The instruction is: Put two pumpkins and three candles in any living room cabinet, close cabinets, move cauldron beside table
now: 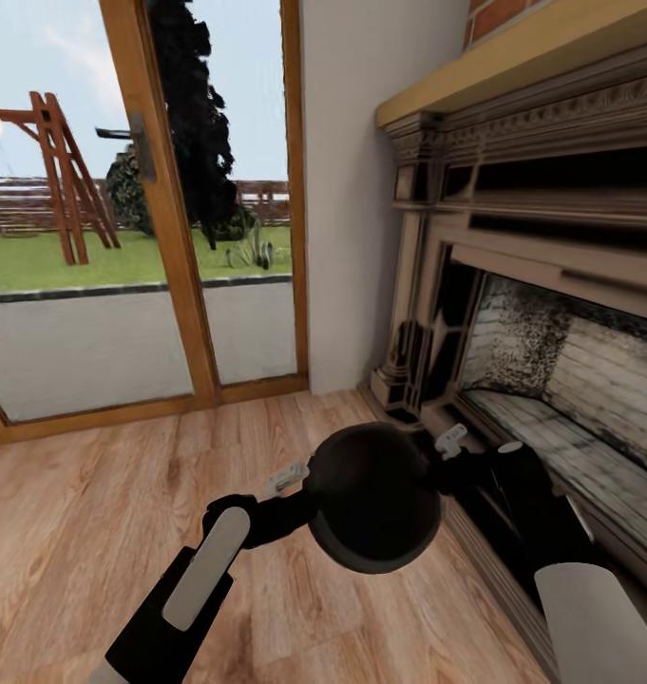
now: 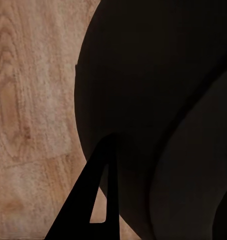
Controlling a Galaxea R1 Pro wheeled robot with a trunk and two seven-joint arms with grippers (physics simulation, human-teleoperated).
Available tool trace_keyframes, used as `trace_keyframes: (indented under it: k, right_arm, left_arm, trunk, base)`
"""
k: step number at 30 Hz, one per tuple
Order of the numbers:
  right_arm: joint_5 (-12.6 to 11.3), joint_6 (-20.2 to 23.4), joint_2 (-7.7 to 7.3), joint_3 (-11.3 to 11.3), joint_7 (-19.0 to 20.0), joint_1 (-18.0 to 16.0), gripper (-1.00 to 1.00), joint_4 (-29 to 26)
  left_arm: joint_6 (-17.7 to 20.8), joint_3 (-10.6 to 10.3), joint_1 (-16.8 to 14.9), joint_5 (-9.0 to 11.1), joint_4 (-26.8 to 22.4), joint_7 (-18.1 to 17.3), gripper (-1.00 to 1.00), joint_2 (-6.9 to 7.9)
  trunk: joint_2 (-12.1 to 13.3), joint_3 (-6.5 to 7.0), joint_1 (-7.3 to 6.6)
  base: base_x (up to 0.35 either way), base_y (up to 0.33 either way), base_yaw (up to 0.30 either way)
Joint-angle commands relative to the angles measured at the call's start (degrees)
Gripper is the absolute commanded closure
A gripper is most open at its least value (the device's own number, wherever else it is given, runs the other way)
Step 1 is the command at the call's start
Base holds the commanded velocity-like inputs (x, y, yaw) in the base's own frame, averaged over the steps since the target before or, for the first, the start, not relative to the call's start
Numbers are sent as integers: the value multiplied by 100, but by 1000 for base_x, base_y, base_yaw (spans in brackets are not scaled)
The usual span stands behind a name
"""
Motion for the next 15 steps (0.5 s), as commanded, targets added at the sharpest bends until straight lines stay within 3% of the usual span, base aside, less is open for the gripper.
trace_keyframes:
  k: [1,10,15]
  right_arm:
    - [229,847,-1246,0,2573,1,100,0]
    - [238,845,-1246,0,2573,1,100,0]
    - [238,840,-1246,-3,2573,1,100,0]
  left_arm:
    - [437,-29,-9,-861,-7,-2462,100,4]
    - [420,-29,-1,-861,-7,-2462,100,5]
    - [413,-29,-1,-861,-7,-2462,100,8]
  trunk:
    - [-3,-5,-2]
    - [-3,-5,-2]
    - [-3,-5,-2]
  base:
    - [0,0,283]
    - [-12,3,290]
    - [-228,110,291]
